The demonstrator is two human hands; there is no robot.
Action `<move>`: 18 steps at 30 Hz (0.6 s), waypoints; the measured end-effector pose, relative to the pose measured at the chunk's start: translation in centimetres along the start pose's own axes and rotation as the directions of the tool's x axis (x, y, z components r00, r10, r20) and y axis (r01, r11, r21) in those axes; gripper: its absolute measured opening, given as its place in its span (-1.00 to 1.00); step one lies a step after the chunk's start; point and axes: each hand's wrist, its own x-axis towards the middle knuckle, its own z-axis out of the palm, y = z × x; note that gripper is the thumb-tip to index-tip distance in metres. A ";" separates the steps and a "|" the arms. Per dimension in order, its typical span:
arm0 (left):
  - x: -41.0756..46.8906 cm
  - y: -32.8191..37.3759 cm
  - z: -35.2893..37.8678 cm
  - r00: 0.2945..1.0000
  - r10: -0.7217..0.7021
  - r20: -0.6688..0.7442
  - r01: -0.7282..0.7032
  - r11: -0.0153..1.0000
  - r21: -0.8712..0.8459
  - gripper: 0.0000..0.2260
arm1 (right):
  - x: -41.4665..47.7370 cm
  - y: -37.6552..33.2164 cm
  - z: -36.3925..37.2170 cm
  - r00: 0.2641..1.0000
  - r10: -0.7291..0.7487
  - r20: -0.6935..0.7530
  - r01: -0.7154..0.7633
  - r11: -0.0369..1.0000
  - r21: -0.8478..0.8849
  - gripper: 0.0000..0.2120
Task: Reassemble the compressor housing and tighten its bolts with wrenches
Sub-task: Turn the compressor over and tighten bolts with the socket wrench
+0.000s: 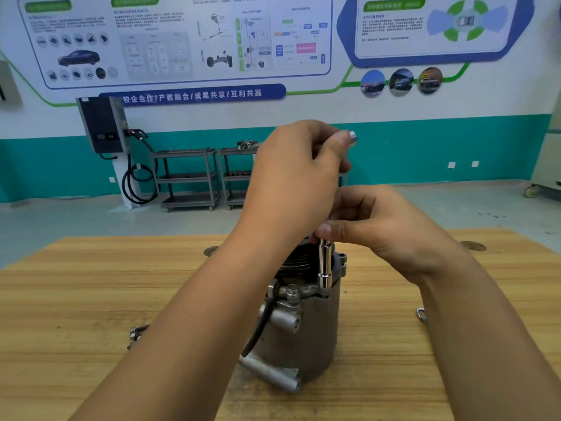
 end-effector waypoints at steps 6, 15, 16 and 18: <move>-0.2 0.0 0.1 0.999 -0.006 0.047 0.010 0.997 -0.082 -0.72 | 0.0 -0.1 0.3 0.997 0.051 0.057 -0.050 0.999 -0.007 -0.84; 0.1 -1.1 -0.8 0.931 -0.110 0.348 0.320 0.705 -0.633 -0.71 | 0.2 -0.1 1.0 0.995 0.020 0.097 -0.027 0.997 0.073 -0.89; 0.3 -1.2 -1.0 0.918 -0.083 0.387 0.338 0.671 -0.660 -0.67 | 0.3 -0.2 1.1 0.995 0.017 0.098 -0.024 0.997 0.076 -0.88; 0.6 -1.6 -1.4 0.893 -0.039 0.449 0.372 0.625 -0.686 -0.64 | 0.3 -0.2 1.3 0.996 0.012 0.094 -0.018 0.998 0.062 -0.88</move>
